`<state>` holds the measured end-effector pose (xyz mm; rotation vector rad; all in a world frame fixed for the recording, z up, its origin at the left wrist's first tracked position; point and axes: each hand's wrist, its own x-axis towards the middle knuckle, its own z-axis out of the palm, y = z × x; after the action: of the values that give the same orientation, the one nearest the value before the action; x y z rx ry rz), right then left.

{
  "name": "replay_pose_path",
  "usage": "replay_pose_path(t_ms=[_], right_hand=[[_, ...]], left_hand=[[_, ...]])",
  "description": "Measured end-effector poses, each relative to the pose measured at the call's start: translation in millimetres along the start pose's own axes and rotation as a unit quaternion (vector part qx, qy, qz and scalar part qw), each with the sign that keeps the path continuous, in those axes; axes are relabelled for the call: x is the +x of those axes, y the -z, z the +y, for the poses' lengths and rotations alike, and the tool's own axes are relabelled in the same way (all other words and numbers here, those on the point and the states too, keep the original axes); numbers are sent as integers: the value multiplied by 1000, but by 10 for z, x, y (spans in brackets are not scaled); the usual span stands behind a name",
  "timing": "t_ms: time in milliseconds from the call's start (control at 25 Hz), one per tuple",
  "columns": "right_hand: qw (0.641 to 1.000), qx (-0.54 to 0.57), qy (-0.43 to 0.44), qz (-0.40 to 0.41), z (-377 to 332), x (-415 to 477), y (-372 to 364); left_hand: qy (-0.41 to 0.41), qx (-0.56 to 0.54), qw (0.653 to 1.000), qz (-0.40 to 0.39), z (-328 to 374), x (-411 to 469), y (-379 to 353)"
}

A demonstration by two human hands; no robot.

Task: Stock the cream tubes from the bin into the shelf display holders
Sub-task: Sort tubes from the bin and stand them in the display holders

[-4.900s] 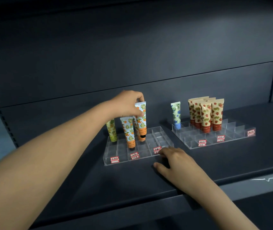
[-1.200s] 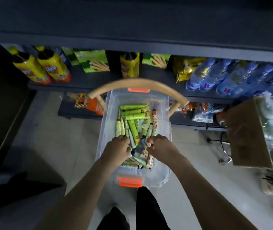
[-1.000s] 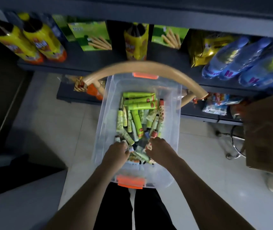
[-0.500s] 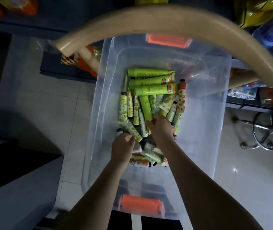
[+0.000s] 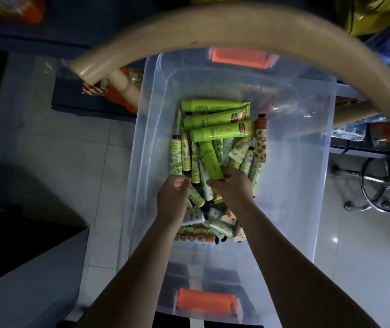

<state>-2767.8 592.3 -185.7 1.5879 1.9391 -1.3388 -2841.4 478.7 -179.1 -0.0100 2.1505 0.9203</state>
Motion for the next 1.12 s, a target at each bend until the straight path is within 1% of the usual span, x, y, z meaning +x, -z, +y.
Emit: replay_pose_path(t_ms=[120, 240, 320, 440, 520, 560, 680, 800, 840, 920, 1000, 1040, 1120], right_hand=[[999, 30, -16, -16, -25, -157, 192], [998, 37, -43, -7, -24, -306, 434], [998, 47, -50, 4, -39, -374, 571], [993, 91, -56, 49, -73, -449, 660], [987, 126, -54, 79, -90, -467, 637], [981, 166, -60, 84, -96, -460, 618], [944, 304, -86, 94, -110, -402, 570], [915, 375, -97, 116, -85, -333, 503], [908, 387, -98, 124, -72, -318, 470], [895, 415, -99, 129, -51, -306, 406], [881, 446, -99, 124, -35, -300, 377], [880, 448, -100, 120, -33, -322, 381], [893, 423, -98, 122, -61, -389, 435]], left_hand=[[-113, 27, 993, 17, 316, 80, 27], [-153, 22, 988, 30, 654, 241, 9], [-188, 63, 979, 38, 829, 383, -17], [-245, 142, 959, 6, 1007, 592, -75], [-243, 183, 952, -30, 1042, 732, -133], [-239, 210, 947, -48, 1033, 794, -161], [-259, 300, 915, -72, 987, 909, -217], [-300, 403, 862, -65, 944, 960, -246], [-303, 423, 852, -67, 934, 967, -257], [-291, 423, 855, -75, 927, 979, -271], [-267, 404, 871, -88, 946, 987, -260], [-248, 384, 884, -102, 960, 956, -238], [-200, 309, 920, -138, 1002, 832, -164]])
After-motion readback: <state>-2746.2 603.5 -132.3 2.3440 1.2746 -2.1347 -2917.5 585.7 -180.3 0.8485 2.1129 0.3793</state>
